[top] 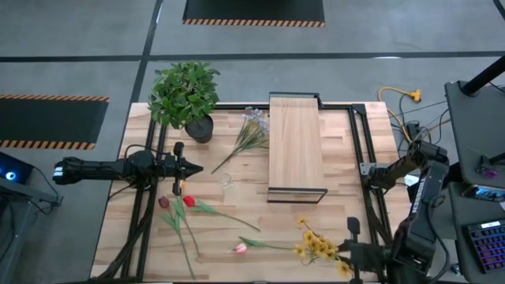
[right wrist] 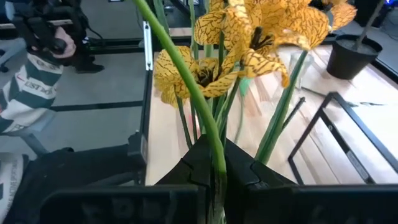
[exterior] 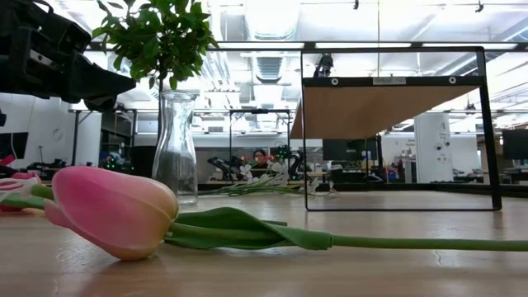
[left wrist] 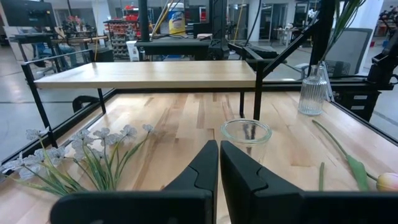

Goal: Pick and place flowers into a vace then onto a shelf
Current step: Put the yellow flower into the right transparent vase

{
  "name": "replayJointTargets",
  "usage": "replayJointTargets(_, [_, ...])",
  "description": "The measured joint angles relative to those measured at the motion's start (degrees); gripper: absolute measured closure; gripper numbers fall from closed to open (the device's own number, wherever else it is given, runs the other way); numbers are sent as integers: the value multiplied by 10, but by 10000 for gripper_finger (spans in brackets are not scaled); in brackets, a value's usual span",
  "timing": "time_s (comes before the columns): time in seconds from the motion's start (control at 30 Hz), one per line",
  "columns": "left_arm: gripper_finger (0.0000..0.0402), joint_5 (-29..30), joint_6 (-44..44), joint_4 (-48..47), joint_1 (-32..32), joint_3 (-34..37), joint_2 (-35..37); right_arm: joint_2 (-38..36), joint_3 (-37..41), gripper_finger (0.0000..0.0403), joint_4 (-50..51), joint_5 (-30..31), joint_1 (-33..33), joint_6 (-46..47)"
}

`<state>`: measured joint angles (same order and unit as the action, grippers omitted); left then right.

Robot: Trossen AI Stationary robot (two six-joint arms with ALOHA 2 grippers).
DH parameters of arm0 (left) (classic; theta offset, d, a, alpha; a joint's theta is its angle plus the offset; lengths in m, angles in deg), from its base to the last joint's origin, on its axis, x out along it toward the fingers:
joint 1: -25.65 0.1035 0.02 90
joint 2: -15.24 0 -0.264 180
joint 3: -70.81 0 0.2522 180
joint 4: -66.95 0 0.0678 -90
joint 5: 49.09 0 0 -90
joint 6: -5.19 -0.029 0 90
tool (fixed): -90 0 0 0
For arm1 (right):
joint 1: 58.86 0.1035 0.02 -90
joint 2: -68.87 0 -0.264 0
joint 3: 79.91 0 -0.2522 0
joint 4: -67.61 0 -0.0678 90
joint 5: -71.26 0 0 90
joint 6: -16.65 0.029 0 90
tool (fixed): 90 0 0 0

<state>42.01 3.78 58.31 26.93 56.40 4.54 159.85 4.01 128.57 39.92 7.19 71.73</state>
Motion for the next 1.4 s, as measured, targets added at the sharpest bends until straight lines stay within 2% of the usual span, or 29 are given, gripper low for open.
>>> replayJointTargets(0.4, [402, 0, 0, 0, 0, 0, 0, 0, 63, 394, -3, 2, 1, 77])
replayJointTargets(0.83, [402, 0, 0, 0, 0, 0, 0, 0, 84, 394, -13, 2, 7, 79])
replayJointTargets(1.0, [402, 0, 0, 0, 0, 0, 0, 0, 92, 394, -13, 45, 24, 78])
replayJointTargets(1.4, [402, 0, 0, 0, 0, 0, 0, -1, 127, 394, -15, 103, 37, 84])
